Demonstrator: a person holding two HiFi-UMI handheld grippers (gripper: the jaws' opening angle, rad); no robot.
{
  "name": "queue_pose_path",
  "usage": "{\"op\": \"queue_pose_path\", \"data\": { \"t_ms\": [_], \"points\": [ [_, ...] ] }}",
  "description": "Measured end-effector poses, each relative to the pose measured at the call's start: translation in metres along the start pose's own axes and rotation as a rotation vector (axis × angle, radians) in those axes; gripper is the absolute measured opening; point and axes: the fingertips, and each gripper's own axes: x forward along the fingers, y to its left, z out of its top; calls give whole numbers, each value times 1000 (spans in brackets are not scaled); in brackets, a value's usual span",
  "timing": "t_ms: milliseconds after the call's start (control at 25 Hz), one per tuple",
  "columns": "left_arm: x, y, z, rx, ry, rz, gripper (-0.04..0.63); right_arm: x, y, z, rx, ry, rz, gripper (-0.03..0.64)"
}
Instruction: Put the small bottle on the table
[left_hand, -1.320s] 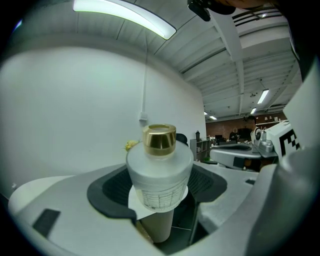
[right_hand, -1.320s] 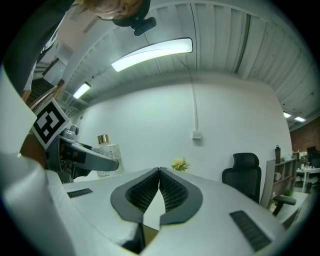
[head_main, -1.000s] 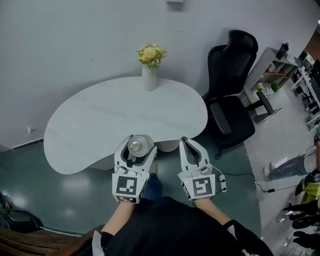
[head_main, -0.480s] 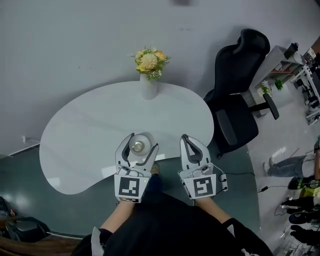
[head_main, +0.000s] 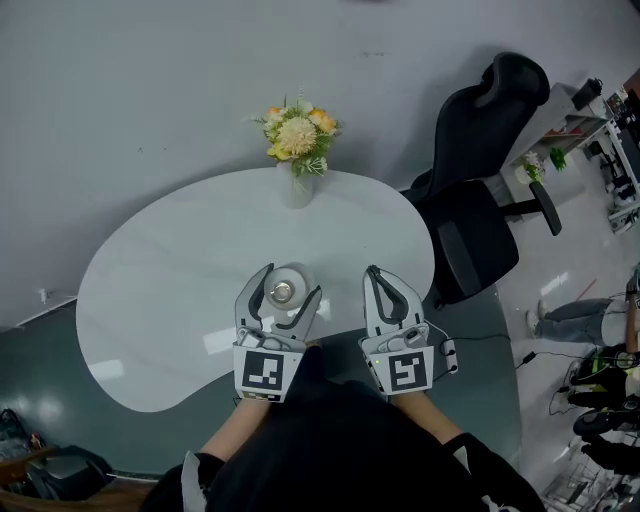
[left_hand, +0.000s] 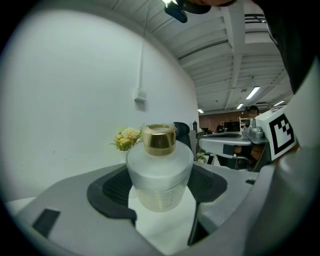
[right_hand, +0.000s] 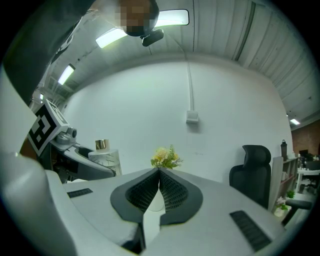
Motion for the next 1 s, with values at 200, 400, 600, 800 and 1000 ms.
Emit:
{"op": "queue_pose_path", "data": {
  "t_ms": [200, 400, 600, 800, 1000],
  "points": [
    [12, 4, -2, -6, 9, -26, 333, 11, 1, -8, 5, 26, -6, 23],
    [18, 6, -1, -5, 6, -30, 333, 14, 2, -12, 4, 46, 1, 23],
    [27, 6, -1, -14, 7, -14, 333, 22, -4, -14, 9, 35, 23, 23],
    [38, 12, -5, -12, 5, 8, 333, 33, -5, -15, -8, 16, 71, 23],
    [53, 18, -16, -7, 11, 23, 333, 46, -8, -24, -22, 21, 113, 23]
  ]
}}
